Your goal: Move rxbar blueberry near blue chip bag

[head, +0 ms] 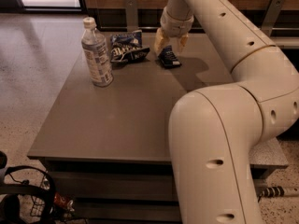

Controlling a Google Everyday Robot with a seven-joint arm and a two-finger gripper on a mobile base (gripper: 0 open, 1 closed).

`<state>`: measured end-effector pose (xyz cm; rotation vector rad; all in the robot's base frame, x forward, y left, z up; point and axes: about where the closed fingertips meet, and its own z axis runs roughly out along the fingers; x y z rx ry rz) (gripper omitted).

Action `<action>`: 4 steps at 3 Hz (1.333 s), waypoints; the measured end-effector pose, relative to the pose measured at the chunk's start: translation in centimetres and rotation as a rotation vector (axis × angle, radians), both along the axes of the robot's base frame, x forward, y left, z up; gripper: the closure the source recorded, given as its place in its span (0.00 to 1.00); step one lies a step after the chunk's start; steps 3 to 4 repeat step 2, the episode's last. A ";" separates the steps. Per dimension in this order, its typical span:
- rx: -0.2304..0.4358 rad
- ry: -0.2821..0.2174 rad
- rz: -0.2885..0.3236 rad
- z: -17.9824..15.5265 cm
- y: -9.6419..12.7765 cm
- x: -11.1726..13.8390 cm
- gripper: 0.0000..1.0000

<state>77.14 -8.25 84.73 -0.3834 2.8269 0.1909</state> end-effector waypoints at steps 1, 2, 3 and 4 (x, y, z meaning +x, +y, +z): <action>0.002 -0.002 0.001 -0.2 0.2 0.2 0.00; 0.002 -0.002 0.001 -0.3 0.2 0.2 0.00; 0.002 -0.002 0.001 -0.3 0.2 0.2 0.00; 0.002 -0.002 0.001 -0.3 0.2 0.2 0.00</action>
Offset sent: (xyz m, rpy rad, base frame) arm 0.0019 0.0018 -0.0025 0.0017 -0.0020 0.0012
